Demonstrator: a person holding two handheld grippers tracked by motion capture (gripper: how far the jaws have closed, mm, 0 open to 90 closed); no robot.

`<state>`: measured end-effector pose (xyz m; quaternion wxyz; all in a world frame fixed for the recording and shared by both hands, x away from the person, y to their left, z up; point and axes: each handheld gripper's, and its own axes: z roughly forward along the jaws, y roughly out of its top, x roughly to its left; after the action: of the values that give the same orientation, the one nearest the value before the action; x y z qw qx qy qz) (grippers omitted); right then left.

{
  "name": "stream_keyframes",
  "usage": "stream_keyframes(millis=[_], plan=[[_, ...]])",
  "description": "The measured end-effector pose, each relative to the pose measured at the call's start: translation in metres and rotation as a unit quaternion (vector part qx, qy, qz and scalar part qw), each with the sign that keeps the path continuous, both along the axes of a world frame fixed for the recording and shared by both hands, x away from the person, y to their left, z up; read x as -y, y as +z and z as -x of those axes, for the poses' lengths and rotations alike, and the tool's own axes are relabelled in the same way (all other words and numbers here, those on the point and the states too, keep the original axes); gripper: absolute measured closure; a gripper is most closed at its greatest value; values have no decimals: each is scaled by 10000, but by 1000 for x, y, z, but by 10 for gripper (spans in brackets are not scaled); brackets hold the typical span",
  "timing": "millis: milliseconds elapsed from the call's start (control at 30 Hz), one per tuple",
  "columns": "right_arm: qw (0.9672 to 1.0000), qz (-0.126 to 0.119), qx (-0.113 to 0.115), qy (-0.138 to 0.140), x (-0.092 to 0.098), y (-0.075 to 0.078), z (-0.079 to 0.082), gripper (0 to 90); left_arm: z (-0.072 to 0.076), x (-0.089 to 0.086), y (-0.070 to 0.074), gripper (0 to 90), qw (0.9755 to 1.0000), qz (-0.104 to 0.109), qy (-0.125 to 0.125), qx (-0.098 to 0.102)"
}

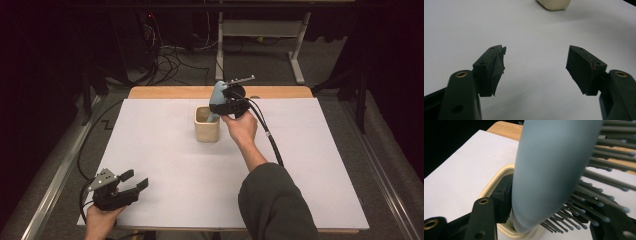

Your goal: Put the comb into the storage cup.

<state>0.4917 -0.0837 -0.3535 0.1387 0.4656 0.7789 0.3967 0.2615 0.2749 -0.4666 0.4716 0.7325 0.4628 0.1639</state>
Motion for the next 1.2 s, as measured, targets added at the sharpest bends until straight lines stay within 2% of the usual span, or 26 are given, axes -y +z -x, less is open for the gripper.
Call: stream_keyframes(millis=[267,367,667,967,1200], plan=[[10000,31,75,-22,0,0,0,425,0,0,0,312,10000,4,-1,-3],[9999,-34,120,55,1,1,0,388,0,0,0,312,10000,19,12,-1],[9998,22,161,86,0,-1,1,355,1,0,0,312,10000,18,-4,14],[9997,101,213,-7,-1,-1,2,263,1,0,1,312,10000,1,0,18],[9997,102,233,20,2,1,3,255,1,0,0,312,10000,-1,-7,19]])
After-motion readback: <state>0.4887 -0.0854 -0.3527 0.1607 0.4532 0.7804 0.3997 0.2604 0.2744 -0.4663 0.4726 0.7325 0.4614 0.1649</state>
